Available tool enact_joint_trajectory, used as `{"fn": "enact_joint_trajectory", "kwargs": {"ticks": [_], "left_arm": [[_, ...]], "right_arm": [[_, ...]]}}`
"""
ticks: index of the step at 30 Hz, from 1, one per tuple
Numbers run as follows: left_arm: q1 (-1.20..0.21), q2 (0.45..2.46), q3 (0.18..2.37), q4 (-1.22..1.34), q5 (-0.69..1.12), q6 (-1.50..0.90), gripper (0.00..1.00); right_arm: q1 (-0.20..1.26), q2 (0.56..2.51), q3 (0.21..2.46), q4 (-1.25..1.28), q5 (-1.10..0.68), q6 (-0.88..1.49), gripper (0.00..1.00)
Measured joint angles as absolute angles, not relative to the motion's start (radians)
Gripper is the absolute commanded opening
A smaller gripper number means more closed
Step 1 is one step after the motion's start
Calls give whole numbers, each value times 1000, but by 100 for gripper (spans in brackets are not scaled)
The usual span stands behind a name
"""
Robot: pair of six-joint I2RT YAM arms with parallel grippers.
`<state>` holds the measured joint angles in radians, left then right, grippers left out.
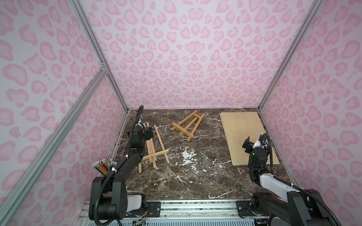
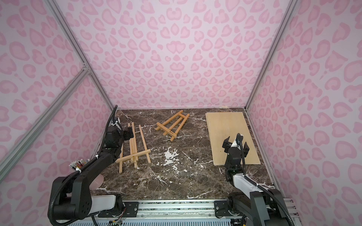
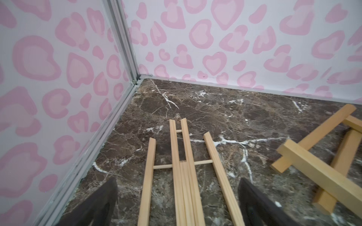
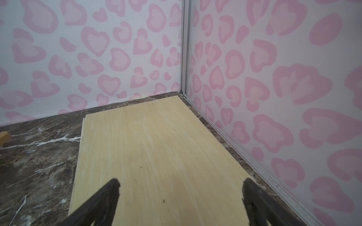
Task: Disassemble the easel
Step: Reset both arms
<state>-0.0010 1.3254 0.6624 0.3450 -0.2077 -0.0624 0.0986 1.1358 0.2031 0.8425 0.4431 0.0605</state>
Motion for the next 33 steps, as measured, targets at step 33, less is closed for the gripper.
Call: {"fn": "enact_joint_trajectory", "kwargs": {"ticks": [33], "left_arm": [[14, 1290, 485, 501, -98, 89, 100]], "right_arm": [[-15, 1473, 114, 1306, -10, 16, 98]]}}
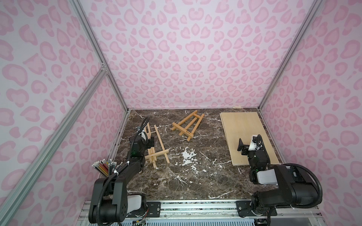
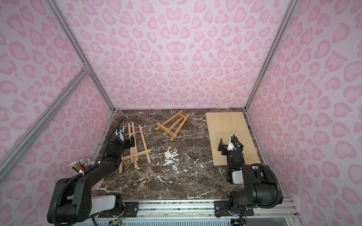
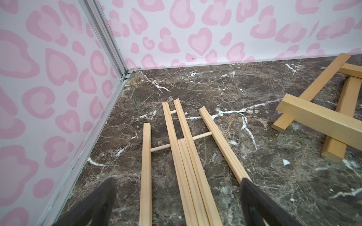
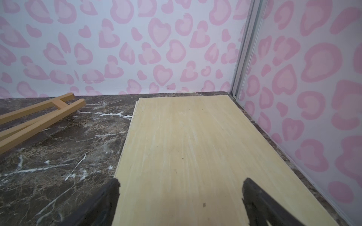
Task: Disassemble the easel
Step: Reset both arms
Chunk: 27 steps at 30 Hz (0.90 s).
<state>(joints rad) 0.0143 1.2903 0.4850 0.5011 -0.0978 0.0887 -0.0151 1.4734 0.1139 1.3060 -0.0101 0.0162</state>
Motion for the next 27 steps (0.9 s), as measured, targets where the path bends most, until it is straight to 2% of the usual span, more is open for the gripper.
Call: {"fn": "enact_joint_trajectory", "kwargs": {"ticks": [9, 14, 22, 27], "left_arm": [[-39, 1288, 487, 495, -29, 97, 97], [-92, 1364, 466, 523, -30, 93, 98], [-92, 1496, 431, 665, -50, 87, 100], [-85, 1548, 404, 736, -60, 82, 97]], "right_arm": [[-8, 1505, 59, 1464, -18, 15, 99], [17, 1511, 34, 1510, 17, 13, 99], [84, 1523, 33, 1535, 104, -23, 99], [85, 1523, 64, 1521, 142, -30, 99]]}}
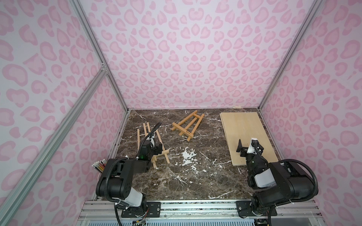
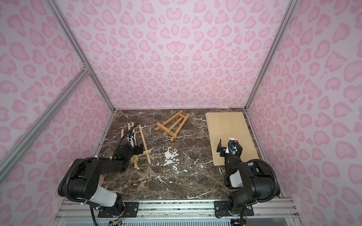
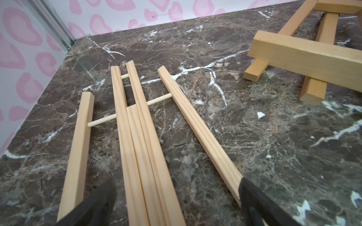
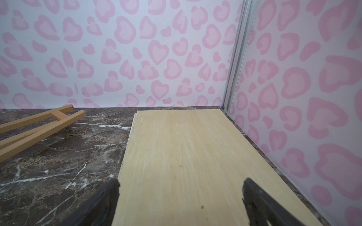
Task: Disassemble the easel
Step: Reset both arms
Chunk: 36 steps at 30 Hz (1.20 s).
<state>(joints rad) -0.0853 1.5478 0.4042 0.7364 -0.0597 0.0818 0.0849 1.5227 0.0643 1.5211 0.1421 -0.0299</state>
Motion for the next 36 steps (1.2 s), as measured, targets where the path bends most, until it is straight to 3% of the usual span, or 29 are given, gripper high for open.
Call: {"fn": "enact_joint_trajectory", "kwargs": {"ticks": [11, 36], "left_arm": [[-32, 1560, 448, 732, -6, 49, 98], [-43, 1560, 448, 732, -9, 46, 98]], "right_arm": [[26, 1533, 227, 1279, 167, 31, 99], [32, 1533, 227, 1243, 164, 39, 99]]}}
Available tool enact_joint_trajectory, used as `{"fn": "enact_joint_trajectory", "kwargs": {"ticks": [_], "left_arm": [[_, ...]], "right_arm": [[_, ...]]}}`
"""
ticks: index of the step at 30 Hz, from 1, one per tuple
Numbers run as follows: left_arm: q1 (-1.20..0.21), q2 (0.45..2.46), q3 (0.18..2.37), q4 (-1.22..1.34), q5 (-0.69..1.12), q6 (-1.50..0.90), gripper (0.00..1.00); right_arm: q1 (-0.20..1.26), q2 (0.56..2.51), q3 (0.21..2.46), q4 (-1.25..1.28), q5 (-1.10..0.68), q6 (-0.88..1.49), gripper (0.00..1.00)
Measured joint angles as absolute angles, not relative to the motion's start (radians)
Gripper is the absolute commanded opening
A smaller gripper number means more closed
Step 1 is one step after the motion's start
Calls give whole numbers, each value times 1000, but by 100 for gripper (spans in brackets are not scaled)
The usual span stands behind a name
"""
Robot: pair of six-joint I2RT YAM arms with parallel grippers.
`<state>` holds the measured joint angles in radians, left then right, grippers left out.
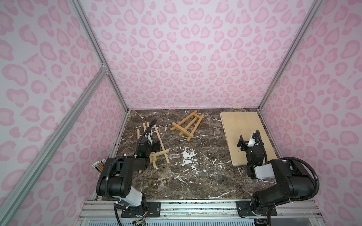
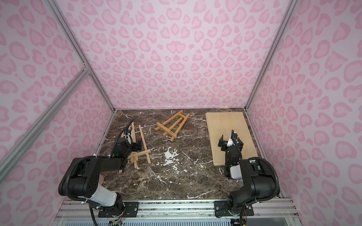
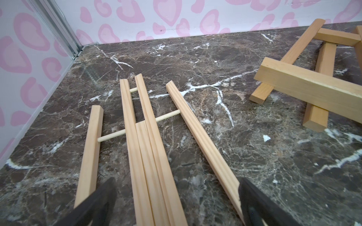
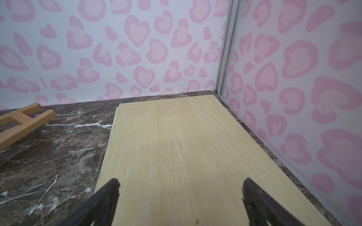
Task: Disassemble the easel
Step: Reset both arms
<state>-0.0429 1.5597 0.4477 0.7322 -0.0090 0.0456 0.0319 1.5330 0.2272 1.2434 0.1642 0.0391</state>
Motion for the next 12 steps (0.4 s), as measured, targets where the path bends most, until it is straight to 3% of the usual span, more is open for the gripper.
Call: {"fn": "enact_joint_trajectory", "kwargs": {"ticks": [12], "left_arm": [[-39, 1563, 449, 732, -9, 46, 98]], "right_arm": [[33, 1533, 227, 1243, 165, 39, 99]]}}
